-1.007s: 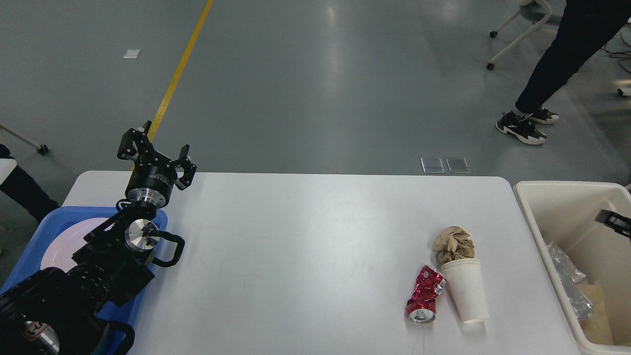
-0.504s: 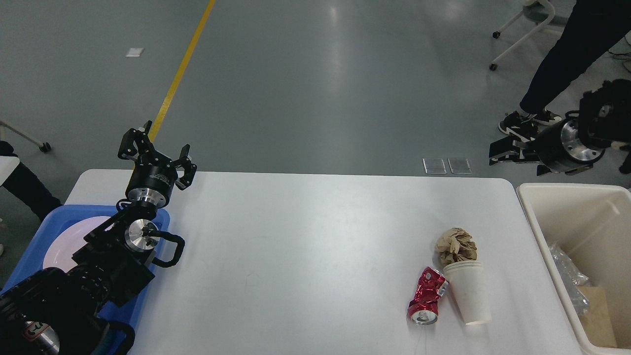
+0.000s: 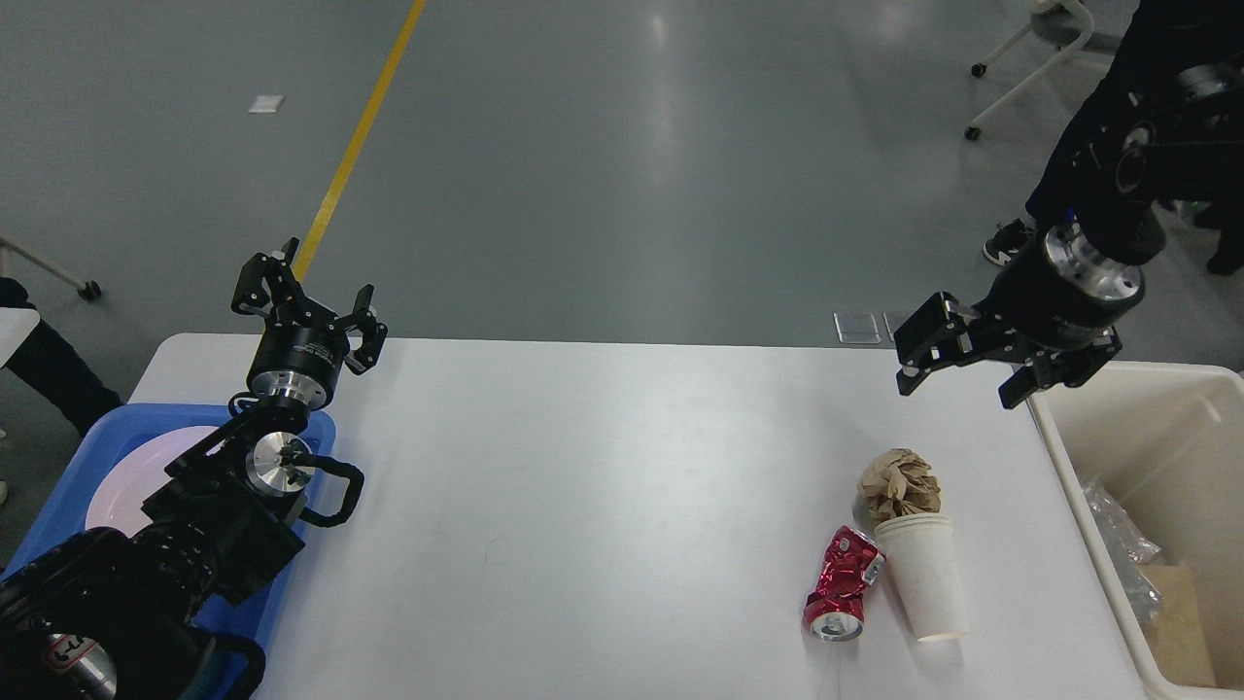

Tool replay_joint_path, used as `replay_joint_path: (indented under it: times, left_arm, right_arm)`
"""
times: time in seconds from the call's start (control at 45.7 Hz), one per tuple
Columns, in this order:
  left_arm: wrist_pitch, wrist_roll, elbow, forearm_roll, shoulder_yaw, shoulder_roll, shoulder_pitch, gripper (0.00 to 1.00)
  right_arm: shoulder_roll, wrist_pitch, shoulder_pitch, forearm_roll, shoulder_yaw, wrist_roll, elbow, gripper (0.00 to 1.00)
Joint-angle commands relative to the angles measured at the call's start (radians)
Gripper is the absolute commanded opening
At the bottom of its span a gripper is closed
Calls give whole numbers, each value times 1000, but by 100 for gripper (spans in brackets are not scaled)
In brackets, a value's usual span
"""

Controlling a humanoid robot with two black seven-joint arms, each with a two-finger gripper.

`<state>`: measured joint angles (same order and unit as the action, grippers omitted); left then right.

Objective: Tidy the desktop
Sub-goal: 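Bring the right gripper back over the red soda can, then lower the right gripper and grasp the red soda can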

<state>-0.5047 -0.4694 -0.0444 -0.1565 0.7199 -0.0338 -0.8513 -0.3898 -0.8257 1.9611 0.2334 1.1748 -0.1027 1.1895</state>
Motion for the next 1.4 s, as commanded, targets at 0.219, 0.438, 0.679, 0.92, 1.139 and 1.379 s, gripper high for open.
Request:
replay_joint_path:
  times: [0.219,0.438,0.679,0.92,1.139,1.379]
  left_arm:
    - [0,0,0,0,0,0,0,96]
    - [0,0,0,0,0,0,0,96]
    - [0,0,0,0,0,0,0,96]
    - [0,0,0,0,0,0,0,96]
    - [0,0,0,0,0,0,0,96]
    - [0,0,0,0,0,0,0,96]
  right_arm:
    - [0,319,-467,-2,-193,3,-11,100]
    - [15,407,-557,-2,-236,6,-36,100]
    - [49,468,-626,-2,-242,6,-100,100]
    - [69,471,-694,-2,-277,6,-154,100]
    - [78,523,-720,-2,-285,6,-168,100]
    - [78,566,-740,-2,-287,6,-168,98]
